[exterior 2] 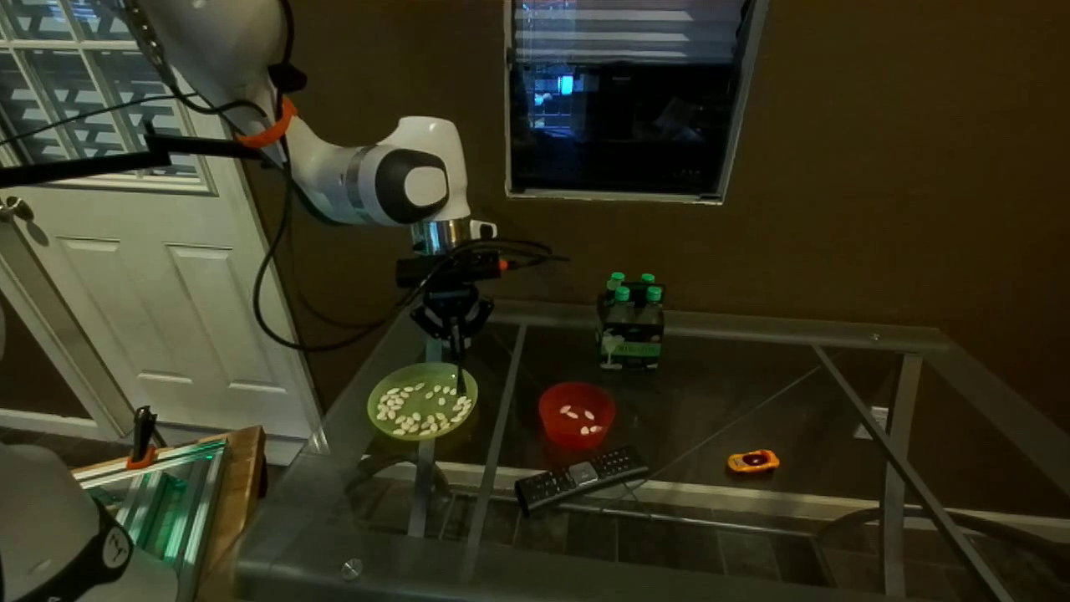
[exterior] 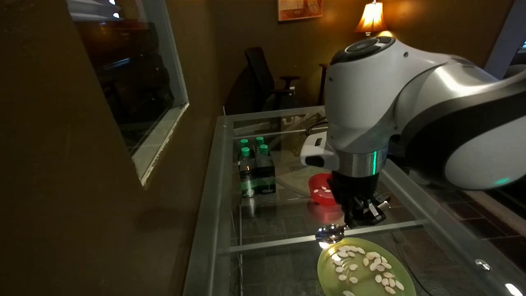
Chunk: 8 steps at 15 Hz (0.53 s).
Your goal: Put the spoon on the table
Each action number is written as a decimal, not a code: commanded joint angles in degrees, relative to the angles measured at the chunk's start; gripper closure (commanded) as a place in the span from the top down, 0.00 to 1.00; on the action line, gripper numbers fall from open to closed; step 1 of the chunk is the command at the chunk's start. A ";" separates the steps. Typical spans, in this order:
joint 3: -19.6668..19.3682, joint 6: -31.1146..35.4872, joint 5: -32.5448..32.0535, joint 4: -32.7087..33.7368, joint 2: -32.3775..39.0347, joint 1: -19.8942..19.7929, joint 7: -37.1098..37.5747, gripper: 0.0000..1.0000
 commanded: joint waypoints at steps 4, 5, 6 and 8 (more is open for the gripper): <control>-0.58 2.68 1.26 1.75 0.11 -0.96 -8.07 0.09; -0.62 3.14 1.40 1.81 0.17 -1.14 -8.83 0.09; -0.64 3.31 1.42 1.81 0.20 -1.22 -9.12 0.09; -0.63 3.33 1.42 1.81 0.20 -1.22 -9.28 0.09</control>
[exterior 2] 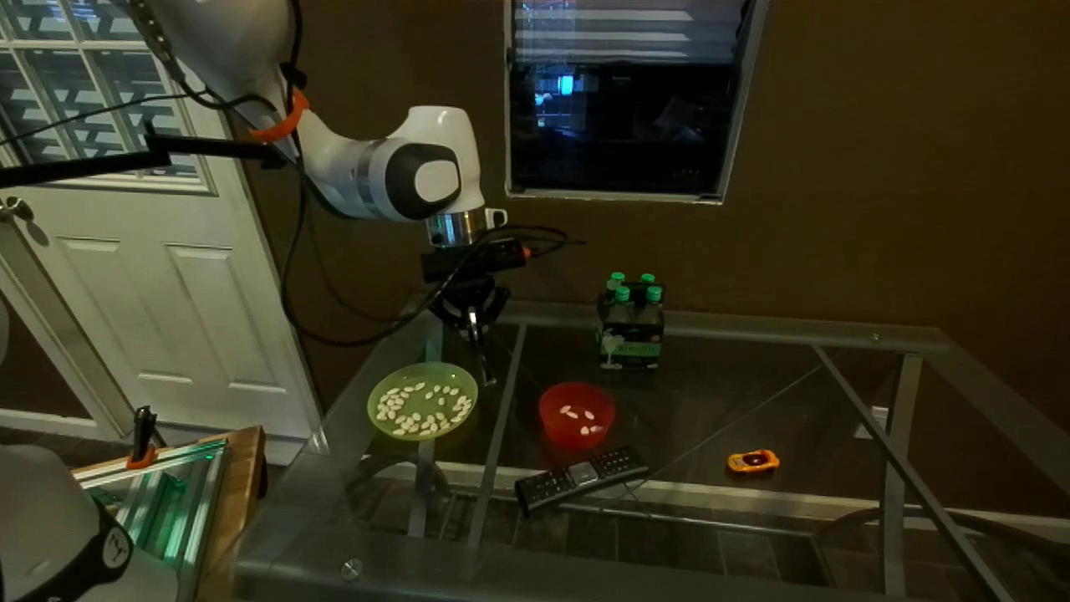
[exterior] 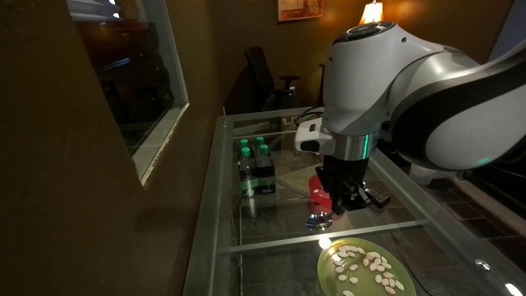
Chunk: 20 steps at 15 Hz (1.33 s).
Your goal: Put the spoon on the table
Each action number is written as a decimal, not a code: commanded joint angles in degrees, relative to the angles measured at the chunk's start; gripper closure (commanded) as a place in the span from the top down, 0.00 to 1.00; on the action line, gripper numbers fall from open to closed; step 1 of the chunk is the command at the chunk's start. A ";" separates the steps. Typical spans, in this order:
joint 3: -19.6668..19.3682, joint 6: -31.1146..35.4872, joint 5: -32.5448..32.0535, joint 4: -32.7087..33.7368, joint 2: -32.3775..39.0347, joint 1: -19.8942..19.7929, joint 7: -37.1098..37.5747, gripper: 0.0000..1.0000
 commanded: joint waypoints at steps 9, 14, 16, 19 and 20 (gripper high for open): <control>0.74 3.82 2.07 8.10 9.25 -0.40 -6.46 0.02; 1.79 6.83 3.11 11.82 15.87 -0.86 -11.03 0.02; 2.03 6.28 3.21 13.39 18.25 -1.03 -12.21 0.02; 1.81 6.05 2.62 15.60 21.18 -1.10 -13.16 0.02; 1.97 5.91 2.83 16.28 22.02 -1.34 -13.71 0.02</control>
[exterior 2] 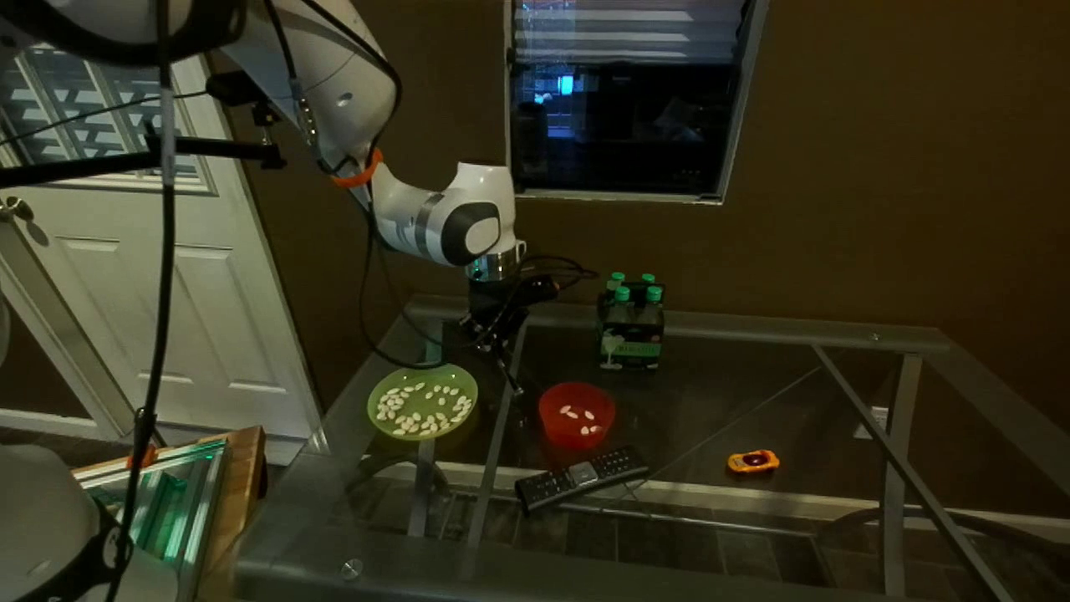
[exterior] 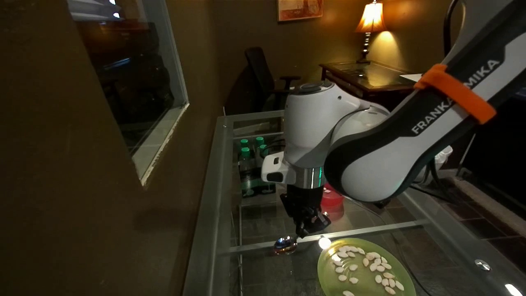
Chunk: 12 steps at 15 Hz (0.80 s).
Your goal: Put the spoon on the table
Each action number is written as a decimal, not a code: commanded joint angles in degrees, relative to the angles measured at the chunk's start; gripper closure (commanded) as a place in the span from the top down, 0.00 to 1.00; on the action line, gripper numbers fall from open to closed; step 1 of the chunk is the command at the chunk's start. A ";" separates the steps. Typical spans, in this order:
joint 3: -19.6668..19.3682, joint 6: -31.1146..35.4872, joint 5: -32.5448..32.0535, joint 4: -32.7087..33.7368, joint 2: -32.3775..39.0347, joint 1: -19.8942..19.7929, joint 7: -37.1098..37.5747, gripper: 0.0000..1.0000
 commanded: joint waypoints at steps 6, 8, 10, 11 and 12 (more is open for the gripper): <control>1.38 -1.00 1.59 6.30 7.41 -2.04 -5.78 0.02; 1.41 -0.95 1.49 6.84 8.27 -2.11 -6.23 0.02; 1.52 -1.65 1.47 7.39 8.59 -2.07 -6.85 0.02; 1.64 -1.83 1.58 7.55 8.69 -2.12 -7.14 0.02; 1.49 -2.23 1.36 7.61 8.58 -1.91 -7.08 0.02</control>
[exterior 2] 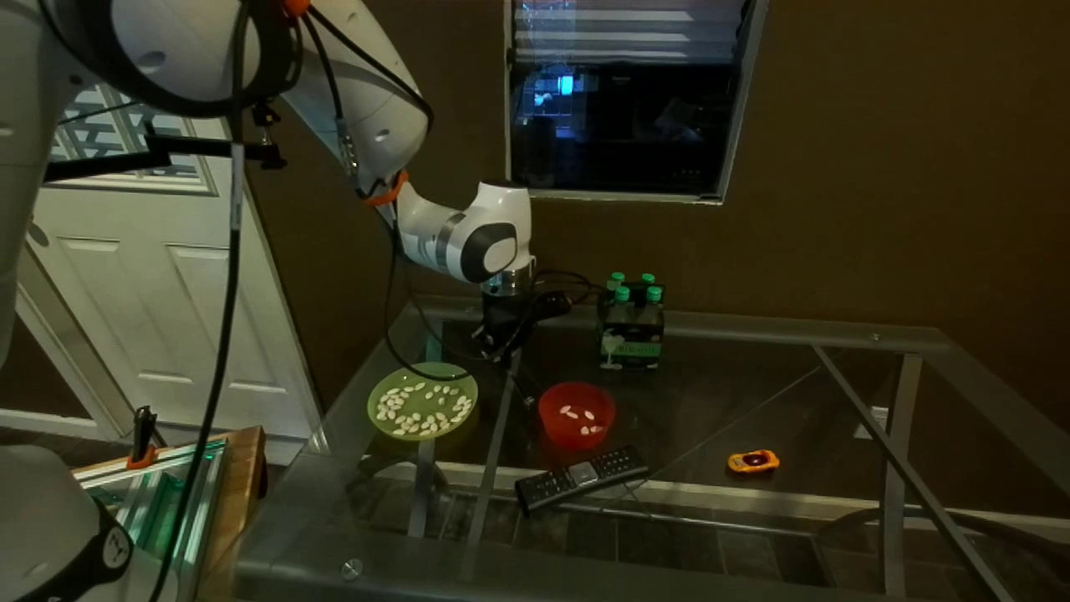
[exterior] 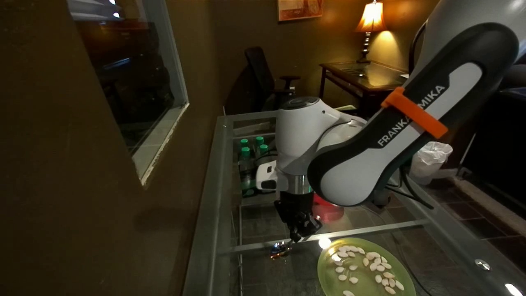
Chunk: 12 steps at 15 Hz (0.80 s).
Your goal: Put the spoon on the table
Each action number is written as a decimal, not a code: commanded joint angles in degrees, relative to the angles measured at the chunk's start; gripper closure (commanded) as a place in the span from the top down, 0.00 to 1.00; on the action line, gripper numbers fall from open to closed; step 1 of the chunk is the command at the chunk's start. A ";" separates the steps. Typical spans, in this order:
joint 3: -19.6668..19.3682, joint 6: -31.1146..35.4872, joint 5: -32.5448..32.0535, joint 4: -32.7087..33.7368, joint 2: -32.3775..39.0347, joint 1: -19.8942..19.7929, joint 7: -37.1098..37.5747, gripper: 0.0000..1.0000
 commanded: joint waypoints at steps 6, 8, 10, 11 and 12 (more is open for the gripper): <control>-0.45 -5.13 -0.52 -0.59 -4.19 2.05 2.64 0.62; -1.13 -5.33 -0.94 -3.48 -8.69 3.12 7.13 0.76; -1.23 -5.47 0.66 -7.73 -14.14 3.21 14.41 0.90; -0.30 -4.97 2.34 -10.29 -16.95 2.35 16.53 0.96; 0.70 -3.31 4.44 -14.07 -20.57 1.35 18.28 1.00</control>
